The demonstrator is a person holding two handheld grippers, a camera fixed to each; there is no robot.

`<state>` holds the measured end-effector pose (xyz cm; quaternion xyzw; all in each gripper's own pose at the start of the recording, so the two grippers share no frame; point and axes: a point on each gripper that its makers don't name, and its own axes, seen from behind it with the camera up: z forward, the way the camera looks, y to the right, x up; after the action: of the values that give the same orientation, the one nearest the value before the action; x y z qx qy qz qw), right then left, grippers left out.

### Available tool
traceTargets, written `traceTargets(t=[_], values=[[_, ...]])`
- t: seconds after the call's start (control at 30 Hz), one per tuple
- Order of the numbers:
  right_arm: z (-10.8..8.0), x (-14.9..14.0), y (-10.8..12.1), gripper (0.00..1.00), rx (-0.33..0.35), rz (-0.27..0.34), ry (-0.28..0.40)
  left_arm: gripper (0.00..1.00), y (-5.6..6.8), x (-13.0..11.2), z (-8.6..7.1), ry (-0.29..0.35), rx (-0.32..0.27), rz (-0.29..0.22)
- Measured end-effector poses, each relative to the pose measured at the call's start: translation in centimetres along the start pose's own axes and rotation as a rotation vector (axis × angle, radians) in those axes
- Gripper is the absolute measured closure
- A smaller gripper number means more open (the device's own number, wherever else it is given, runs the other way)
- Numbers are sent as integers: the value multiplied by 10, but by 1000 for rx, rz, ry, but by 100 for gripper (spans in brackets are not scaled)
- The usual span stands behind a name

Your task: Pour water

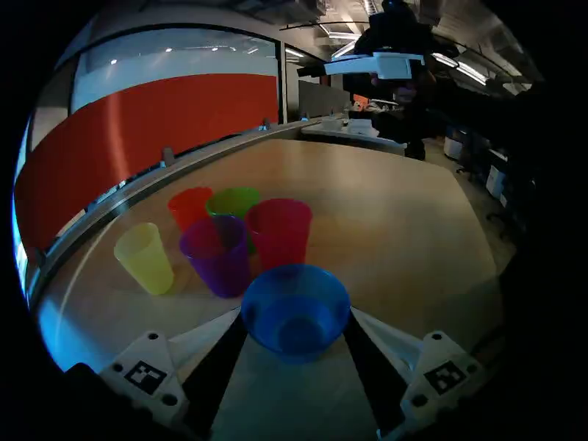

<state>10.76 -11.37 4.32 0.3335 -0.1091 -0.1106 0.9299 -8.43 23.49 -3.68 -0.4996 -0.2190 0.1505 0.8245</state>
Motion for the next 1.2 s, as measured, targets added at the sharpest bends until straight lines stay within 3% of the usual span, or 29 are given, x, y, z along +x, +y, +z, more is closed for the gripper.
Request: traceTargets(t=[0.33,0.73,1.2], values=[[1,1,-1,0,2,1,2,15,1,14,-8,42,11,-14],[2,1,-3,0,8,3,9,15,-14,50,-29,126,75,-19],[7,-1,-3,0,21,8,10,15,-31,99,-63,227,151,-6]])
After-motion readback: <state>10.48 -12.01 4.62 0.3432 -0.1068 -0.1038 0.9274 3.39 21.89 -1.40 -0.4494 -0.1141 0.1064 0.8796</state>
